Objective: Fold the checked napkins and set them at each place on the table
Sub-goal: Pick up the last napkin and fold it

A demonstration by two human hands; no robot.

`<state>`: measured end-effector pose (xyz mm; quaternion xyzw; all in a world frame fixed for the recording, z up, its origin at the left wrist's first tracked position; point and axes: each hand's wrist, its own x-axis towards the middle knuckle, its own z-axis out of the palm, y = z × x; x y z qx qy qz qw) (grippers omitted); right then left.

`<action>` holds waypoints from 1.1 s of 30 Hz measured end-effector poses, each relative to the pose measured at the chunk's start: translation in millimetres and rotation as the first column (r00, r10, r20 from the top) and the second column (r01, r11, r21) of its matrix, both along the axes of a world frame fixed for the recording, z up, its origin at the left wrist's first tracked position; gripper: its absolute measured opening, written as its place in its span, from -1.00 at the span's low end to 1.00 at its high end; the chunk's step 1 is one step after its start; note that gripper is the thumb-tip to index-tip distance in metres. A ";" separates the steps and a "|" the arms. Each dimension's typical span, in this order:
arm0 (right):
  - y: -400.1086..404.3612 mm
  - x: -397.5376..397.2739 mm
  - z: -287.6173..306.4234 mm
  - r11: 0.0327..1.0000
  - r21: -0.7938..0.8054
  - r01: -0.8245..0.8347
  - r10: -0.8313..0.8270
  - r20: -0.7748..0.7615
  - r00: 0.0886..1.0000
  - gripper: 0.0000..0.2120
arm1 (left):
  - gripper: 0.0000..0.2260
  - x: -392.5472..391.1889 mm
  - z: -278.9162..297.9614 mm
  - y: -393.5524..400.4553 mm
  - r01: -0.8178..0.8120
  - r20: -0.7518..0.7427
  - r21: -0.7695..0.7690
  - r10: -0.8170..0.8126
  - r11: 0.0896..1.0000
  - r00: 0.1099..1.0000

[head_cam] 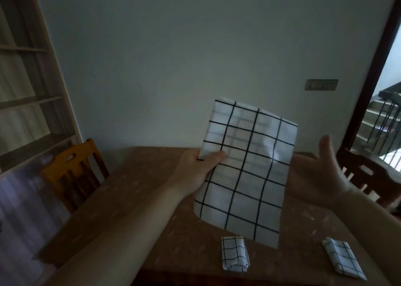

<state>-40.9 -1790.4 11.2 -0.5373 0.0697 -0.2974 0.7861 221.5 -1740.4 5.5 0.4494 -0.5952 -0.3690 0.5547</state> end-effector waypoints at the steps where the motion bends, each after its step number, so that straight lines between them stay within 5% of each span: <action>1: 4.1 8.3 -8.2 1.000 -0.005 0.010 -0.010 -0.113 0.994 -0.25 | -0.77 -0.9 -3.2 -1.4 -0.028 0.007 0.003 0.028 1.000 1.000; 3: 8.0 18.0 -9.1 0.906 -0.341 0.251 -0.374 -0.362 0.854 -0.52 | -0.73 -1.3 -8.8 -3.9 -0.059 0.016 0.004 0.059 0.998 0.998; 6: 4.1 23.0 -2.6 0.738 -0.553 0.387 -0.635 -0.373 0.677 -0.87 | -0.69 3.4 -11.9 -6.8 -0.071 0.053 0.032 0.069 0.997 0.996; 11: 1.5 17.0 5.1 0.746 -0.552 0.373 -0.634 -0.416 0.652 -0.86 | -0.90 14.9 -14.0 -9.5 -0.004 0.004 0.121 0.003 0.993 1.000; 17: -9.6 13.1 3.8 0.818 -0.367 0.443 -0.569 -0.405 0.716 -0.91 | -0.79 21.3 -11.5 -5.1 0.214 -0.178 0.233 -0.175 0.949 0.968; 21: -12.8 7.7 10.6 0.897 -0.379 0.229 -0.418 -0.555 0.719 -0.84 | -0.63 20.0 -10.1 -5.4 0.160 -0.237 0.252 -0.100 0.954 0.966; 22: -10.3 10.3 14.9 0.881 -0.402 0.249 -0.447 -0.535 0.717 -0.93 | -0.61 19.8 -9.8 -5.8 0.154 -0.253 0.251 -0.089 0.956 0.963; 25: -1.8 2.0 17.8 0.857 -0.444 0.261 -0.467 -0.456 0.758 -0.54 | -0.79 21.1 -14.1 -11.4 0.187 -0.317 0.284 -0.092 0.940 0.944; 30: -3.3 0.4 19.8 0.738 -0.619 0.270 -0.586 -0.389 0.711 -0.50 | -0.42 18.7 -12.8 -6.3 0.236 -0.255 0.517 -0.115 0.823 0.960; 33: -0.9 -3.0 16.6 0.663 -0.709 0.242 -0.629 -0.352 0.693 -0.43 | -0.64 15.3 -9.7 -0.7 0.234 -0.151 0.508 -0.181 0.829 0.972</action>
